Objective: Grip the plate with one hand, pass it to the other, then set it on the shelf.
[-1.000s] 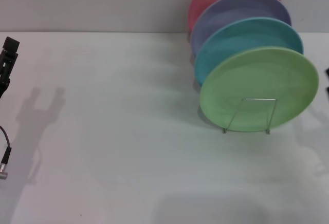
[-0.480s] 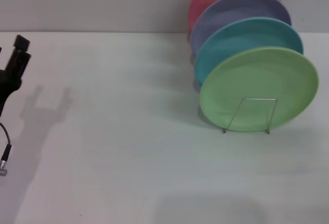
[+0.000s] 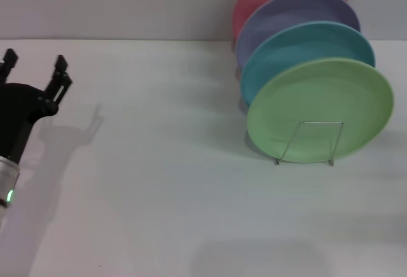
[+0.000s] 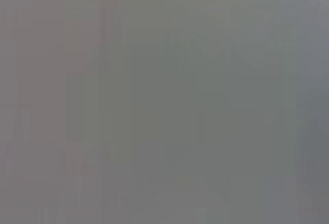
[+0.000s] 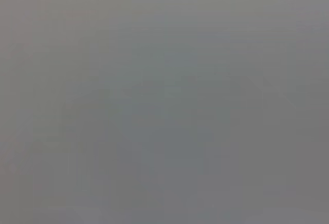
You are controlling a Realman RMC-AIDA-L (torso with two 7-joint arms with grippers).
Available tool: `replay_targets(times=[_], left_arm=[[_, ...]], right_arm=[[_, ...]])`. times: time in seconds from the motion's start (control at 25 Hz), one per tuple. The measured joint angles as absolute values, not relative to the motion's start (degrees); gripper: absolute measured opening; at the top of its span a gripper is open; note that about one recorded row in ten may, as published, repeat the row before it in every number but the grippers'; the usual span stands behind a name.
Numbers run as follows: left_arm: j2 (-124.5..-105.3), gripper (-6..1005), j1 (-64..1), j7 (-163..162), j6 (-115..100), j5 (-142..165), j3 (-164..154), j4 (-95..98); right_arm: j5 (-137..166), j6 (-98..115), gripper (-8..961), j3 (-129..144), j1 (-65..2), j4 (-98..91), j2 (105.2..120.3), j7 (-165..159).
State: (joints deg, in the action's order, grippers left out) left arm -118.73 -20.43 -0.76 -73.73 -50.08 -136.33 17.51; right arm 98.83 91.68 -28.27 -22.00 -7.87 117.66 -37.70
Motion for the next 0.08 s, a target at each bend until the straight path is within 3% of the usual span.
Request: replay_targets(times=[0.08], left_arm=[[-118.81,860,-20.9,0.8,-72.1,-50.1,-135.7,17.9]], right_arm=[[98.1,90.9,651,-28.6,-22.5,-8.4,117.6,-37.6]])
